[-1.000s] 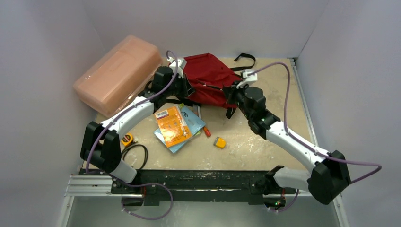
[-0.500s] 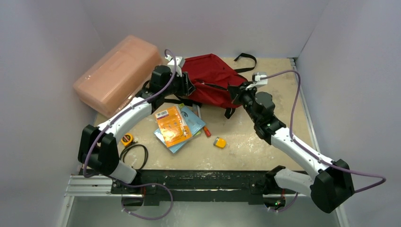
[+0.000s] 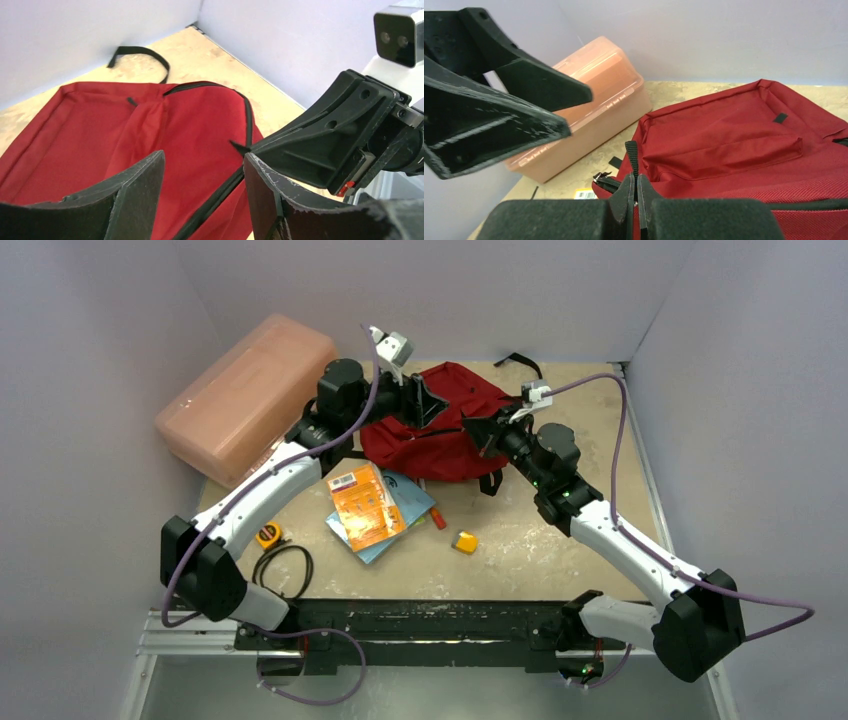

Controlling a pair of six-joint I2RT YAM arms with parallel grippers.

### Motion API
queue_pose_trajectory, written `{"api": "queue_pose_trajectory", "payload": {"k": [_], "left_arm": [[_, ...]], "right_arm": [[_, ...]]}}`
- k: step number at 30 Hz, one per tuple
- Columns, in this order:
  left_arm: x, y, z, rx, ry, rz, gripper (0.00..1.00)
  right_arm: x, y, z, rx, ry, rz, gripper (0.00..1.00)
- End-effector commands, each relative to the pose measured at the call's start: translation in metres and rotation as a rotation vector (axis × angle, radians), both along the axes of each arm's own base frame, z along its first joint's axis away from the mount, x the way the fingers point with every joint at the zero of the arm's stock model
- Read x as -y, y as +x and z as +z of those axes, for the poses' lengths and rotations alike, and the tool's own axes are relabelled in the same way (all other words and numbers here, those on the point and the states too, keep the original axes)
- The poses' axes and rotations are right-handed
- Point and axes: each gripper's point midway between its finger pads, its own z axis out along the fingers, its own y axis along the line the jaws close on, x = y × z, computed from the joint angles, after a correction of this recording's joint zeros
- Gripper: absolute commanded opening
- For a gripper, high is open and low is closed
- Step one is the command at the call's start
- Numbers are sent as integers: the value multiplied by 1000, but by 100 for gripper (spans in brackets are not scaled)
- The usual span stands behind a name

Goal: Pack the student bag
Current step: Unzip the student bag at the center of the board.

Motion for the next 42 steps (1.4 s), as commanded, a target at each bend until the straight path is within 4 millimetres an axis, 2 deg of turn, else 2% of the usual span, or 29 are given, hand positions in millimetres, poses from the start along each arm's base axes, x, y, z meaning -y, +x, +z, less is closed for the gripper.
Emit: {"api": "queue_pose_trajectory", "payload": {"k": [1, 4, 7, 12, 14, 16, 20, 23, 25, 29, 33, 38, 42], "left_arm": [[31, -9, -7, 0, 40, -199, 58], [38, -16, -18, -27, 15, -251, 58], [40, -17, -34, -68, 8, -261, 58], [45, -18, -49, -123, 0, -277, 55], [45, -17, -58, -141, 9, -274, 50], [45, -14, -65, -162, 17, -264, 41], [42, -16, -63, -145, 22, -253, 20], [27, -8, -61, -74, 61, -161, 7], [12, -2, -59, -22, 103, -79, 0], [-11, 5, -55, 51, 172, 30, 0], [-24, 4, -42, 129, 187, 78, 0], [-27, -2, -34, 176, 187, 69, 0], [-20, -11, -33, 185, 187, 1, 0]], "right_arm": [[-3, -2, 56, 89, 149, 13, 0], [-3, -2, 58, 67, 184, 6, 0], [-5, -3, 62, 54, 208, 16, 0], [-5, -4, 64, 42, 231, 18, 0], [-4, -4, 66, 40, 231, 13, 0], [-4, -3, 65, 31, 227, 10, 0], [4, 2, 58, 5, 230, -48, 0], [21, 9, 45, -57, 229, -162, 0], [39, 12, 34, -92, 239, -266, 0], [72, 15, 24, -118, 237, -381, 0], [103, 29, 10, -142, 243, -422, 0], [128, 51, -5, -134, 232, -445, 0], [128, 59, 1, -82, 218, -380, 0]]}}
